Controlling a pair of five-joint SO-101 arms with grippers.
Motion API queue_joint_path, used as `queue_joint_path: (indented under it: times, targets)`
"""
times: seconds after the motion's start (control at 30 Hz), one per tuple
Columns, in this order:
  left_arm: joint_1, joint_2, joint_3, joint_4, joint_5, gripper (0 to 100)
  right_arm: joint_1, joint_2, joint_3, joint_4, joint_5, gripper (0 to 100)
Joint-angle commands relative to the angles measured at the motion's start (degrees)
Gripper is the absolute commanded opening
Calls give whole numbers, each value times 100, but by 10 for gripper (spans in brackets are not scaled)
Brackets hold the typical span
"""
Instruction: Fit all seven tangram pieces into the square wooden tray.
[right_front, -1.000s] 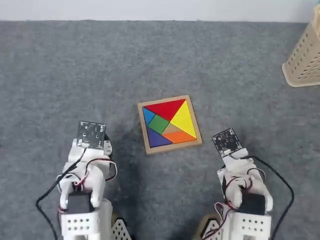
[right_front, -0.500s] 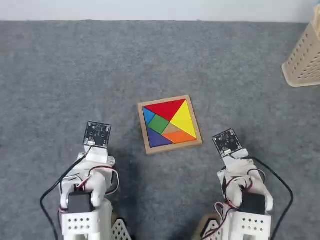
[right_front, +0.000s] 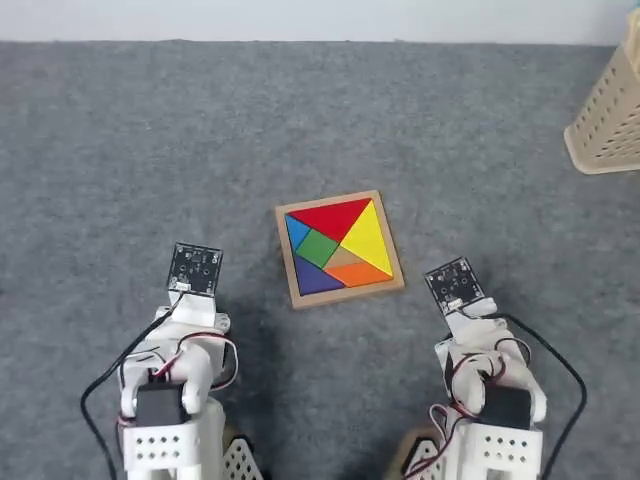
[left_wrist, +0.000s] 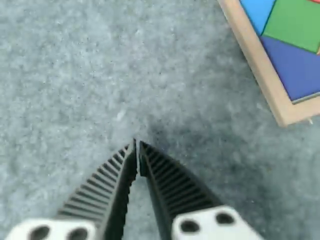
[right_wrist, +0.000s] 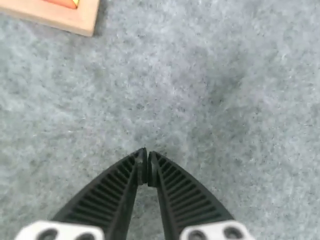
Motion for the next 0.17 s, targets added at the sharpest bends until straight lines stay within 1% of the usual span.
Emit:
queue_joint_path:
  times: [0.0,0.13]
  targets:
    - [-26,9,-48,26,-44,12,48,-40,105,48,53,6]
    - [-26,9,-48,26,-44,12,48,-40,105,48,53,6]
